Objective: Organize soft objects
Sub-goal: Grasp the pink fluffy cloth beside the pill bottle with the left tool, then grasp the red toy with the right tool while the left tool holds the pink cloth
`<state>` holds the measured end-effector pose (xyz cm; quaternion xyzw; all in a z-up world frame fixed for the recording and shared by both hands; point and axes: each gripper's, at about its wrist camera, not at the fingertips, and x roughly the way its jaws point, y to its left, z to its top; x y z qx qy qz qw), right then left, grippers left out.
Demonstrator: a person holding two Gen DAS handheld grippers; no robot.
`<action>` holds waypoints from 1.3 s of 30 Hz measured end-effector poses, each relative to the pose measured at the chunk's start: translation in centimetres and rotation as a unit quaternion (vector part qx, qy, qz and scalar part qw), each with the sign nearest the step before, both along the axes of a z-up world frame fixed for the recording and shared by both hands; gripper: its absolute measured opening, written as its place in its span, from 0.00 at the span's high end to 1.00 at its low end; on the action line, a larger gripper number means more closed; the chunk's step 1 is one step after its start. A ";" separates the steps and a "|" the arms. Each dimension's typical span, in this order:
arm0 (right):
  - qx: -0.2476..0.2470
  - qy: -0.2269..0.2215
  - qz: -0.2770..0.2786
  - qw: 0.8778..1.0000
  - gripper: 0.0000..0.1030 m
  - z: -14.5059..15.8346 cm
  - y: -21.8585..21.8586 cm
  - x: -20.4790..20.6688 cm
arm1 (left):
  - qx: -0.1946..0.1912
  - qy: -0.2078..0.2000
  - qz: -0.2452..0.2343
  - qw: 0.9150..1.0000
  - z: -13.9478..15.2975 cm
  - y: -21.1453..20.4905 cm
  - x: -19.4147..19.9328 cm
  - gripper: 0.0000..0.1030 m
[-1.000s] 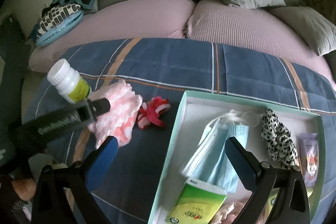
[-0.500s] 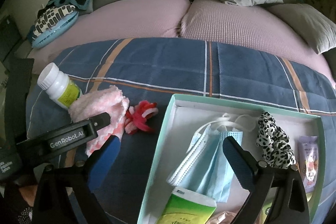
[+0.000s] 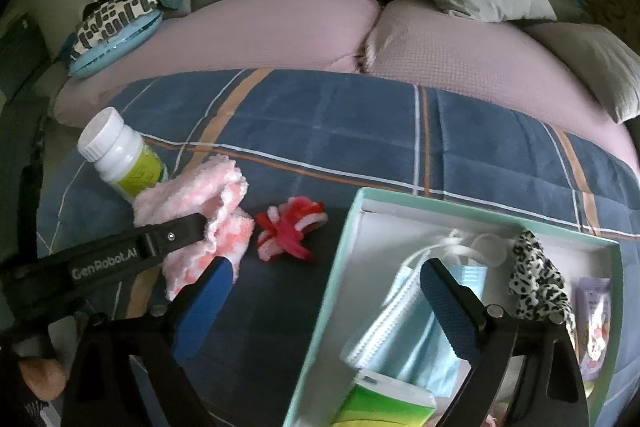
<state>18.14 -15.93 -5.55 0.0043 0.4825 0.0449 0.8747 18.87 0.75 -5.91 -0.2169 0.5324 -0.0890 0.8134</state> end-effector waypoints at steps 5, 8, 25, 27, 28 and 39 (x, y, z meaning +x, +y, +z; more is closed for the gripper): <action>-0.001 0.000 0.020 1.000 0.21 -0.1 1.4 0.5 | -0.001 0.003 0.019 1.000 0.2 1.2 -0.7 0.72; -0.001 0.005 0.030 1.000 0.32 -0.4 2.1 0.9 | -0.004 0.004 0.031 1.000 0.2 2.0 -0.8 0.73; -0.031 0.036 0.027 0.998 0.47 -2.1 3.7 3.1 | -0.017 0.007 0.051 0.999 0.2 3.9 -1.0 0.73; -0.039 0.037 0.030 0.998 0.48 -2.3 4.0 3.3 | -0.018 0.008 0.051 0.998 0.1 4.0 -1.1 0.73; -0.041 0.038 0.031 0.998 0.50 -2.3 4.2 3.4 | -0.018 0.009 0.052 0.998 0.1 4.1 -1.1 0.73; -0.043 0.047 0.035 0.997 0.68 -3.0 4.2 3.5 | -0.019 0.011 0.053 0.998 0.2 4.0 -1.0 0.73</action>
